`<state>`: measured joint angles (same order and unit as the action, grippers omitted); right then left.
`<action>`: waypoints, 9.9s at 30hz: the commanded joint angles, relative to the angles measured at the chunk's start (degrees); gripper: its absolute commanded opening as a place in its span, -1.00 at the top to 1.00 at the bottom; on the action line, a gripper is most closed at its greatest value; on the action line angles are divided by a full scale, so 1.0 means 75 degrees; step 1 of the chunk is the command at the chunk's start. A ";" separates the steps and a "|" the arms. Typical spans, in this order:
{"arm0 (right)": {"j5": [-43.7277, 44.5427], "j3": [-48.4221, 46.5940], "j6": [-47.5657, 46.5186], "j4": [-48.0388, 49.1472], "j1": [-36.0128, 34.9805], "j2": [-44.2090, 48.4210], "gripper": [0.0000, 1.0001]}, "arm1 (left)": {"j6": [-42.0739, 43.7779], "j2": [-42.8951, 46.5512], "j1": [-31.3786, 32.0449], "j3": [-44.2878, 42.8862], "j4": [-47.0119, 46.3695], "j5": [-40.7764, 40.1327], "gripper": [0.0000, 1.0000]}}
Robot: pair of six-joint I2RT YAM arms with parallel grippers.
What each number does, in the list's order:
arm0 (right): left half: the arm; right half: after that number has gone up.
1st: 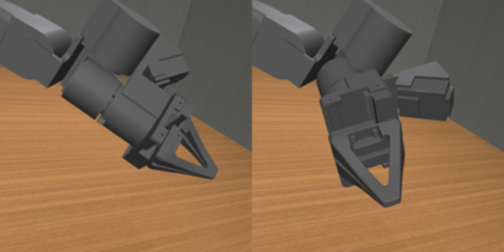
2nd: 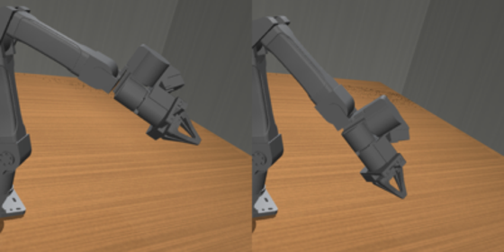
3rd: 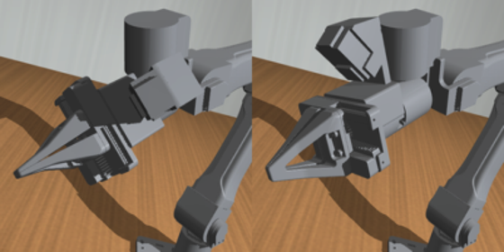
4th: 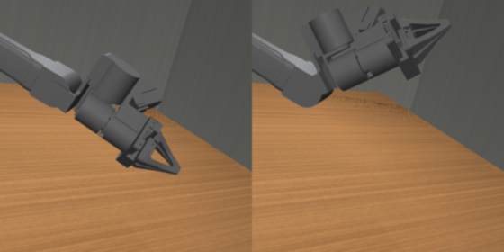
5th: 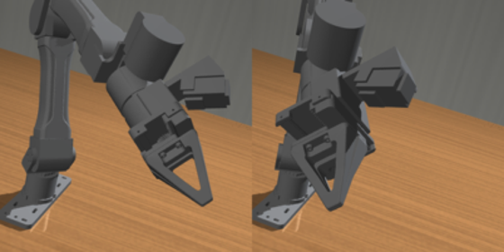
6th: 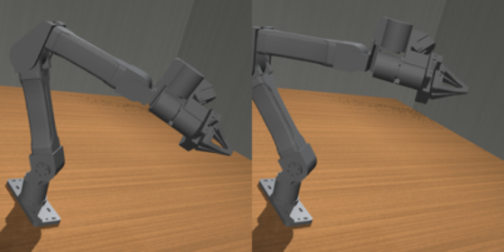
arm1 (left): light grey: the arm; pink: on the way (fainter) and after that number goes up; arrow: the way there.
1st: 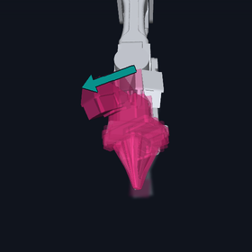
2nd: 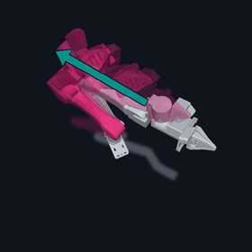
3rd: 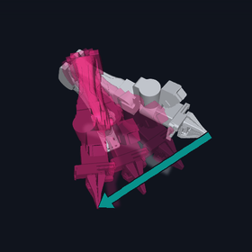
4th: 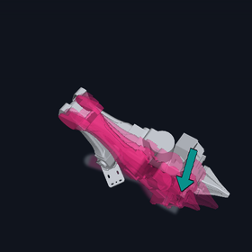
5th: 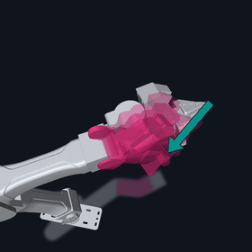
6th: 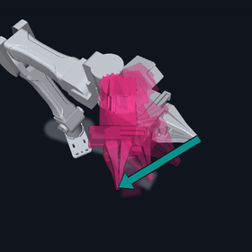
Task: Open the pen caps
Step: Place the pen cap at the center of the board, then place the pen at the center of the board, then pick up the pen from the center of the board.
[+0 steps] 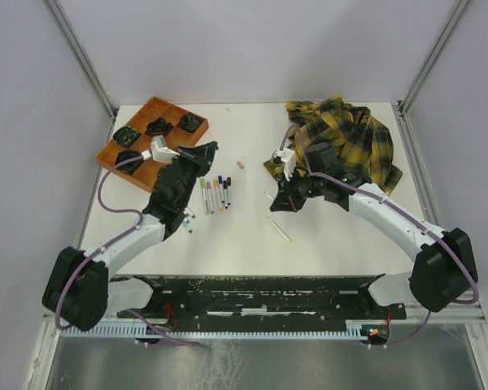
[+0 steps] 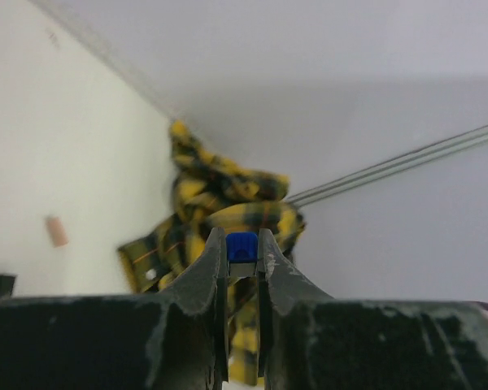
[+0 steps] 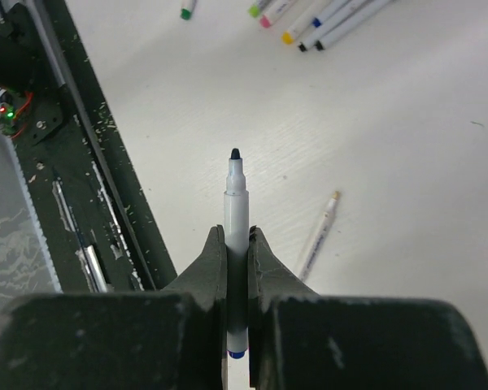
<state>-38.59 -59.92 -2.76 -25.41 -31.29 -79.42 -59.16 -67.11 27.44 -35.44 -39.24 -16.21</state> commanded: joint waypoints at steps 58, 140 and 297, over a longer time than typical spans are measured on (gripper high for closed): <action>0.1840 0.0161 0.0921 0.0528 0.0668 0.0605 0.99 | 0.1236 -0.8988 0.0479 -1.0202 0.9662 -0.0675 0.31; 0.3453 -0.0845 -0.0132 -0.1076 -0.0270 -0.2158 0.33 | 0.3029 0.0776 0.0410 0.1822 0.1863 0.2661 -0.03; -0.3288 0.1744 0.4130 0.5925 -0.0174 0.0580 1.00 | 0.2637 0.1457 0.3645 0.2099 -0.2413 0.0271 -0.44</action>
<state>-62.98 -43.42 33.54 25.04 -32.38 -75.85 -37.91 -61.63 55.66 -15.51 -69.65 -10.72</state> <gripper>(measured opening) 0.046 0.677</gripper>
